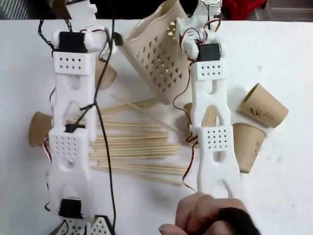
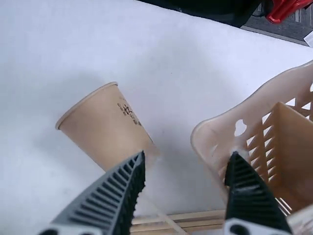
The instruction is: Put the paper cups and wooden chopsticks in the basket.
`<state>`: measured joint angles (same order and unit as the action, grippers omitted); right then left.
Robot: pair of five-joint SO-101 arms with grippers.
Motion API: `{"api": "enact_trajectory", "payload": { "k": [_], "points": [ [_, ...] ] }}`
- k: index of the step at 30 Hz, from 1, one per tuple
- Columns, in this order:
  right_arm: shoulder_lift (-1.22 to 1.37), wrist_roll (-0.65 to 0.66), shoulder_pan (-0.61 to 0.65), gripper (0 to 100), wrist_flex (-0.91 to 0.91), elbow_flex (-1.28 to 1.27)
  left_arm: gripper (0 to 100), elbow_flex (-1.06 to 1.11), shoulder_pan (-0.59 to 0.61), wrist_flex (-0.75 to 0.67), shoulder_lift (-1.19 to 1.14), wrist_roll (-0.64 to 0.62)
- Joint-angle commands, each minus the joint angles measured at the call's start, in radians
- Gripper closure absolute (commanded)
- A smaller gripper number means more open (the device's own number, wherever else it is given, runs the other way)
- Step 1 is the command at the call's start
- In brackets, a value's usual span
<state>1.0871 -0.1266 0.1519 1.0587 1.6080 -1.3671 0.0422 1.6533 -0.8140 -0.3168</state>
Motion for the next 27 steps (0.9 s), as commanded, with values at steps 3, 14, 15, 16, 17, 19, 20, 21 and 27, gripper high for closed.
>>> {"api": "enact_trajectory", "payload": {
  "k": [3,14,15,16,17,19,20,21,27],
  "points": [
    [-0.044,-0.123,-0.015,98.1,-0.107,0.057,73,-0.003,0.016,0.054,0.018,0.015],
    [-0.171,-0.061,-0.018,98.2,0.076,0.055,73,-0.002,0.027,0.132,0.018,0.017],
    [-0.199,-0.009,-0.015,98.2,0.122,0.055,73,-0.002,0.025,0.132,0.018,0.017],
    [-0.226,0.032,-0.010,98.2,0.157,0.055,73,-0.002,0.021,0.132,0.018,0.017],
    [-0.249,0.061,-0.001,98.2,0.182,0.055,73,-0.002,0.015,0.132,0.016,0.017],
    [-0.285,0.074,0.005,98.2,0.205,0.055,73,0.000,0.007,0.133,0.015,0.017],
    [-0.297,0.075,0.007,98.2,0.208,0.055,73,0.000,0.002,0.133,0.018,0.017],
    [-0.306,0.075,0.007,98.2,0.208,0.055,73,0.000,-0.001,0.135,0.019,0.017],
    [-0.332,0.072,0.004,98.1,0.209,0.055,73,0.060,-0.005,0.137,0.021,0.043]
  ]
}}
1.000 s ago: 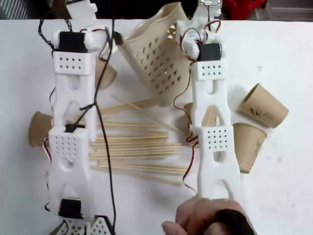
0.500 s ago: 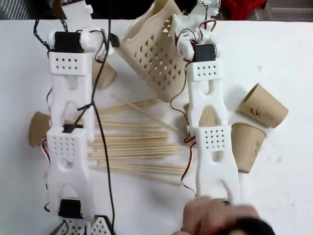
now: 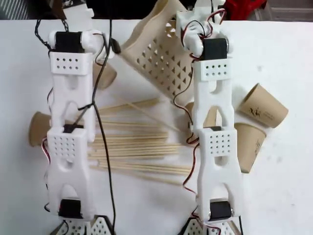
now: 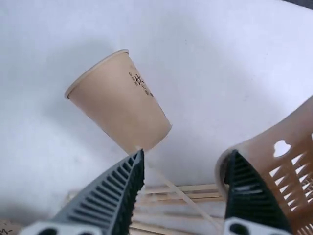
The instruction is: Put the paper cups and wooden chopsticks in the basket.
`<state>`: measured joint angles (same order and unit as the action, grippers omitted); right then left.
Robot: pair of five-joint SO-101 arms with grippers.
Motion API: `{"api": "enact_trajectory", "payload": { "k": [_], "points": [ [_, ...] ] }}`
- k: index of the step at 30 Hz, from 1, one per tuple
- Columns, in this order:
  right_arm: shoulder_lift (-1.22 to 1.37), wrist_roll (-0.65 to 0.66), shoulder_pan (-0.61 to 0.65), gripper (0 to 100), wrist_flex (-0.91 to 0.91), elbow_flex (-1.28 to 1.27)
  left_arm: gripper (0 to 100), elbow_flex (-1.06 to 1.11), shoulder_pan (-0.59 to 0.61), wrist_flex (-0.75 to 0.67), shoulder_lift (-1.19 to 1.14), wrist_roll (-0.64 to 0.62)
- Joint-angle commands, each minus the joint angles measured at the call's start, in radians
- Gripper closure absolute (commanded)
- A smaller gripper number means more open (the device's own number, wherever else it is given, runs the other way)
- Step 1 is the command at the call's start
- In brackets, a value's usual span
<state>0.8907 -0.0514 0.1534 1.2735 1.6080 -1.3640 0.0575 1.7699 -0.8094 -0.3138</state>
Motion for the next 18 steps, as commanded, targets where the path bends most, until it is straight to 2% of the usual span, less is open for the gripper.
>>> {"api": "enact_trajectory", "payload": {
  "k": [1,8,13,15,18],
  "points": [
    [-0.137,-0.006,0.004,98.1,-0.007,0.057,73,0.081,-0.025,0.020,0.016,0.069],
    [-0.179,-0.005,0.027,98.1,-0.004,0.055,73,0.140,-0.053,0.017,0.015,0.207],
    [-0.202,-0.002,0.030,98.1,0.047,0.054,65,0.146,-0.074,0.017,0.005,0.331],
    [-0.205,-0.006,0.031,98.1,0.068,0.054,67,0.147,-0.094,0.012,0.004,0.391],
    [-0.208,-0.008,0.035,98.1,0.081,0.054,74,0.147,-0.107,-0.032,0.004,0.416]
  ]
}}
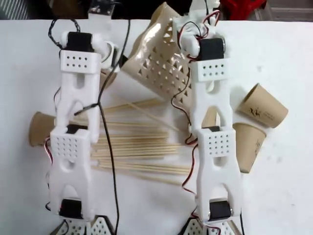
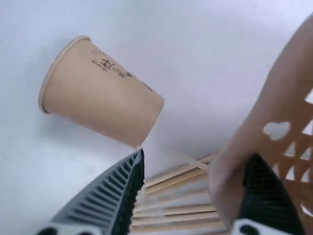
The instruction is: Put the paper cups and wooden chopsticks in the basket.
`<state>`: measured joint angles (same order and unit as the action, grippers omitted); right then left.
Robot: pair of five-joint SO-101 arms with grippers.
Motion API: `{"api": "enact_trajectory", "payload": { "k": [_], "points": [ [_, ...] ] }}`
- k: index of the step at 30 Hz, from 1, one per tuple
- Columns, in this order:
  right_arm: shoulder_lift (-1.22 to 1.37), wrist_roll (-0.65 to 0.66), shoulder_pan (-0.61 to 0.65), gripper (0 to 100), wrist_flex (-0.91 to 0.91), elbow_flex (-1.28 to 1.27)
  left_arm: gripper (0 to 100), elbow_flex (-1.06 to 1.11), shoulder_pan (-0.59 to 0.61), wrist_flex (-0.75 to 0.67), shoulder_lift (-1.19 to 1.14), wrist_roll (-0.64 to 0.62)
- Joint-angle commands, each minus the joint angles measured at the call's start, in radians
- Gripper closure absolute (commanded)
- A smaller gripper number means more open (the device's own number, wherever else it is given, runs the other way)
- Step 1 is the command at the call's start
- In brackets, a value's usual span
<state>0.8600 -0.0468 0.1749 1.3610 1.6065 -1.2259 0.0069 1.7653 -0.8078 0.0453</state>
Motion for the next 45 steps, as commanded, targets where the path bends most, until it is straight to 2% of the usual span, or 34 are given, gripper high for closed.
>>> {"api": "enact_trajectory", "payload": {
  "k": [1,8,13,18,22,24,28,29,31,34,40,43,45],
  "points": [
    [-0.179,-0.012,0.013,98.1,-0.008,0.055,77,0.009,-0.056,-0.043,0.001,0.074],
    [-0.162,-0.014,0.008,98.1,0.022,0.052,85,0.005,-0.033,-0.141,0.001,0.092],
    [-0.114,-0.014,0.005,98.1,0.030,0.055,99,0.000,-0.024,-0.224,0.004,0.095],
    [-0.054,-0.012,0.004,98.1,0.027,0.057,98,-0.002,-0.018,-0.272,0.015,0.160],
    [-0.008,-0.021,-0.010,98.1,-0.042,0.057,98,-0.077,-0.004,-0.250,0.015,0.143],
    [0.018,-0.054,-0.025,98.1,-0.104,0.057,93,-0.172,0.010,-0.209,0.016,0.091],
    [0.018,-0.094,-0.077,98.1,-0.119,0.058,72,-0.410,0.041,-0.029,0.062,0.046],
    [0.010,-0.114,-0.090,98.1,-0.114,0.058,69,-0.425,0.041,0.014,0.091,0.021],
    [-0.013,-0.137,-0.102,98.1,-0.110,0.058,70,-0.374,0.054,0.026,0.168,-0.029],
    [-0.077,-0.121,-0.101,98.1,-0.073,0.058,71,-0.186,0.067,0.021,0.326,-0.089],
    [-0.249,0.066,-0.027,98.1,0.223,0.049,68,0.147,0.065,0.018,0.674,-0.227],
    [-0.289,0.103,-0.015,98.1,0.349,0.049,68,0.233,0.061,0.020,0.760,-0.255],
    [-0.302,0.114,-0.028,98.1,0.371,0.034,68,0.281,0.061,0.023,0.779,-0.272]
  ]
}}
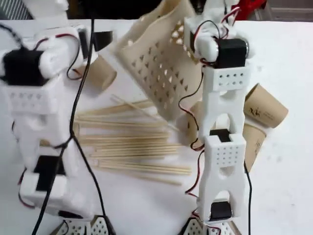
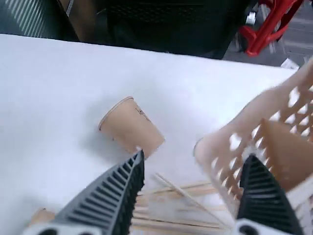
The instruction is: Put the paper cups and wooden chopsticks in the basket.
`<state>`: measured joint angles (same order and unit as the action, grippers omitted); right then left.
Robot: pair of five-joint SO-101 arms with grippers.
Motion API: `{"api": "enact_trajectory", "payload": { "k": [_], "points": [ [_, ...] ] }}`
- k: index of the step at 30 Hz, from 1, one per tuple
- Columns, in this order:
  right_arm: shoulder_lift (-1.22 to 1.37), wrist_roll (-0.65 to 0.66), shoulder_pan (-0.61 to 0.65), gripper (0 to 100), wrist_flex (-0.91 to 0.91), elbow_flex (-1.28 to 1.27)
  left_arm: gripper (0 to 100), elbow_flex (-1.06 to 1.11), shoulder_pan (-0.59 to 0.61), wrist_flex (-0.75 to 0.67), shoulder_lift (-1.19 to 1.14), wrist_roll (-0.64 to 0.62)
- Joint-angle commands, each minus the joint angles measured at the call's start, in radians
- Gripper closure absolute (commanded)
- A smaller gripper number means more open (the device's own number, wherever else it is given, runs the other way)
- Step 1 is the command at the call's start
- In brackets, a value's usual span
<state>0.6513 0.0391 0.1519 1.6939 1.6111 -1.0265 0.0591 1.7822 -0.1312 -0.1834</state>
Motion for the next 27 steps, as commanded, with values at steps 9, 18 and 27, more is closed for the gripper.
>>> {"api": "enact_trajectory", "payload": {
  "k": [9,18,27],
  "points": [
    [-0.375,0.080,-0.028,98.2,0.038,-0.390,68,0.196,-0.013,0.009,0.127,-0.083],
    [-0.826,0.069,-0.007,98.1,-0.266,-0.990,66,0.224,-0.064,0.012,0.145,-0.078],
    [-1.310,0.043,0.099,98.1,-0.921,-1.820,64,0.413,-0.096,0.012,0.366,0.028]
  ]
}}
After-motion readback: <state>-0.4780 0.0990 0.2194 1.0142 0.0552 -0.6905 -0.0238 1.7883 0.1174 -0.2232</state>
